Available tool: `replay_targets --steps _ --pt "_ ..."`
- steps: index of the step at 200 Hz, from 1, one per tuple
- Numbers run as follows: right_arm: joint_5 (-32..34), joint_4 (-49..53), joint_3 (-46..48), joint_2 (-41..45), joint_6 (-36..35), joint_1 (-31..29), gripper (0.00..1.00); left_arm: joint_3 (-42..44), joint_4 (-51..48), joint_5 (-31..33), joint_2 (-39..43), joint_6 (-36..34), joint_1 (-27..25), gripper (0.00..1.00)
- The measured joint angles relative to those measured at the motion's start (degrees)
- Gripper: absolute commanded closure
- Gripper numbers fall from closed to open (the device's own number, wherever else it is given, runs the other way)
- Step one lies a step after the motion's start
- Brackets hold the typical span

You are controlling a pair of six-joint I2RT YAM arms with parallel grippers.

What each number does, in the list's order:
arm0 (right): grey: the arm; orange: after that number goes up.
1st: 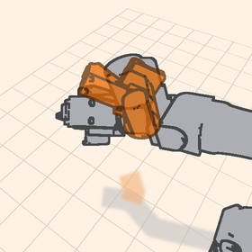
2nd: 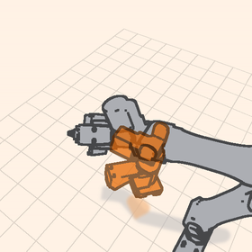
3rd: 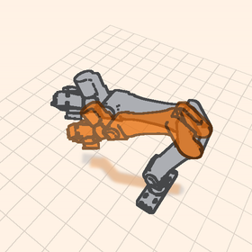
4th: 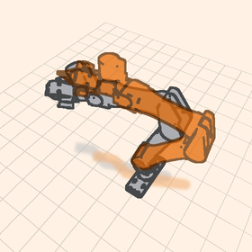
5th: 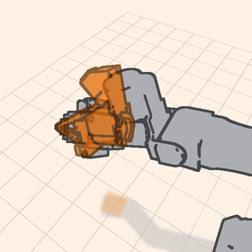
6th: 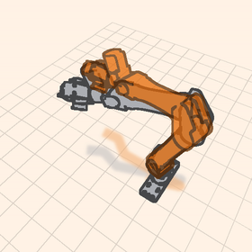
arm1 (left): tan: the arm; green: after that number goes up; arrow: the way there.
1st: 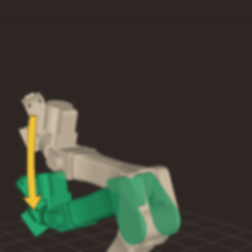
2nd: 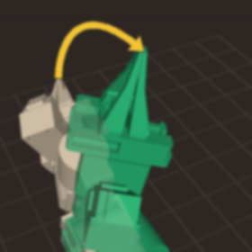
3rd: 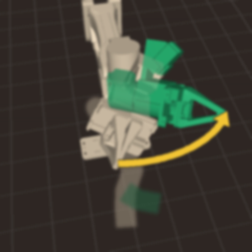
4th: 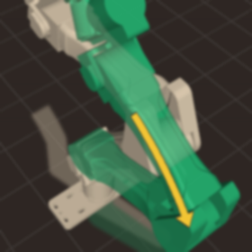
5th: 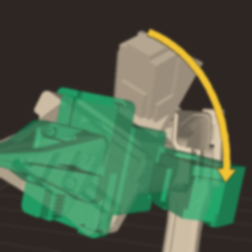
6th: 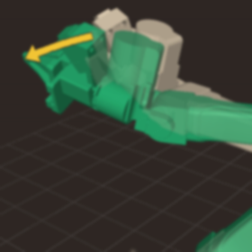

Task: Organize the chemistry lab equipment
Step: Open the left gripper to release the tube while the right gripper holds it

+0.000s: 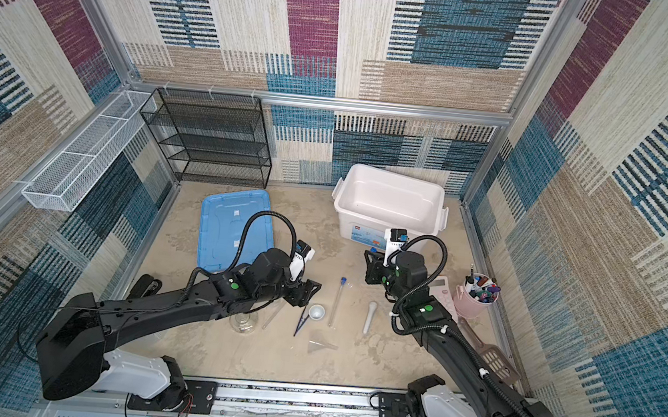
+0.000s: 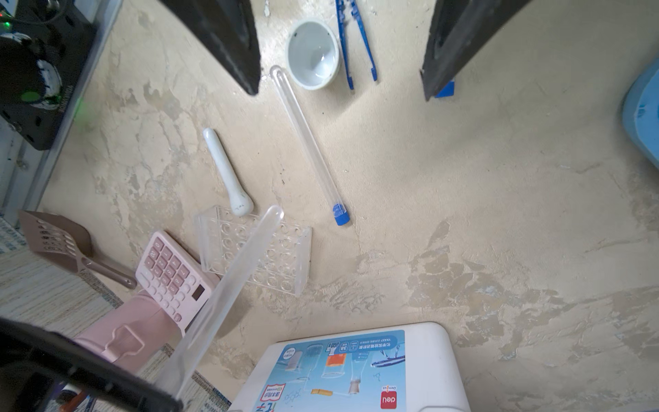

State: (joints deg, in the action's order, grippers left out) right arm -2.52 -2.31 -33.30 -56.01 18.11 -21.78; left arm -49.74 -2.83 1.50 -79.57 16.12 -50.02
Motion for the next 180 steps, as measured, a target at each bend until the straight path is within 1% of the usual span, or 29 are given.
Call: replay_targets --steps 30,71,137,180 --pt "6.2 -1.1 2.3 1.8 -1.7 -0.2 0.84 0.0 0.4 -0.2 -1.1 0.7 0.0 0.26" --pt "10.4 -3.7 3.1 0.4 -4.7 -0.8 0.84 0.0 0.7 -1.1 -2.3 1.6 0.0 0.27" --pt "11.1 -8.6 4.1 -3.0 -6.8 -1.4 0.84 0.7 2.5 -2.0 -3.1 2.2 0.0 0.28" --pt "10.4 -9.5 4.1 -4.9 -7.7 -1.8 0.84 0.9 2.6 -3.2 -3.5 2.4 0.0 0.28"
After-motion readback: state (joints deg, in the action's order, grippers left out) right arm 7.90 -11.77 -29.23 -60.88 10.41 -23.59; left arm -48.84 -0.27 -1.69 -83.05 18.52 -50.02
